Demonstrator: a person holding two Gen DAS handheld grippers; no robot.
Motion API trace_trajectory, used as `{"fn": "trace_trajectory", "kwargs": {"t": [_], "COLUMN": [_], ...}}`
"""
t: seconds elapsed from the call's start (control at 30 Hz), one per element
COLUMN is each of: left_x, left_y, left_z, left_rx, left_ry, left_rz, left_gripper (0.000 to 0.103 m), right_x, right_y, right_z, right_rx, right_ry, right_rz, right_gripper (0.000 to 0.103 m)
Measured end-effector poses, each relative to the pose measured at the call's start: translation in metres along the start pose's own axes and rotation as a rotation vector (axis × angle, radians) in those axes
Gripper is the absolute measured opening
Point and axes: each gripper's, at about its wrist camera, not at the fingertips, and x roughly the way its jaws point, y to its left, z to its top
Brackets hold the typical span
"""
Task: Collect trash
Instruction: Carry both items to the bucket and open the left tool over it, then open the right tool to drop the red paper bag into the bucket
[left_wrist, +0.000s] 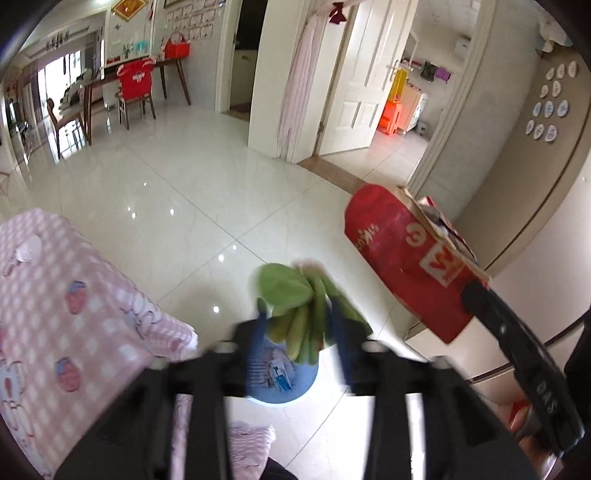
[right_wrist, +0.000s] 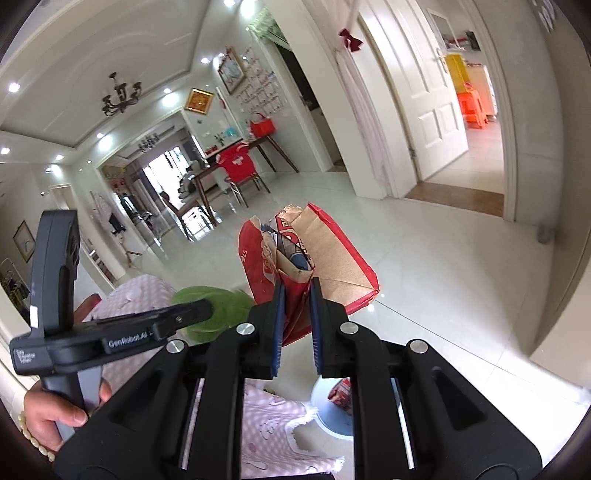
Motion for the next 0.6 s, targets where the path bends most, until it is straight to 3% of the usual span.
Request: {"fn": "trace_trajectory", "kwargs": {"t": [0.07, 0.27, 0.6], "left_x": [0.012, 0.022, 0.001], "left_y": [-0.002, -0.007, -0.001], "left_z": [0.000, -0.007, -0.008], "left_rx": [-0.004, -0.008, -0.016], "left_ry": [0.029, 0.061, 0.025], "left_rz": [0.020, 0.044, 0.078], "left_gripper": [0.070, 0.070, 0.074], "right_x": [0.005, 0.016, 0.019], "right_y": [-0.011, -0.015, -0.003], "right_z": [-0.005, -0.014, -0.013], "right_rx": [0.007, 0.018, 0.018], "right_ry": [0.016, 0.056, 0.074], "right_rz": [-0.010, -0.015, -0.006], "right_gripper": [0.013, 0.013, 0.013]}}
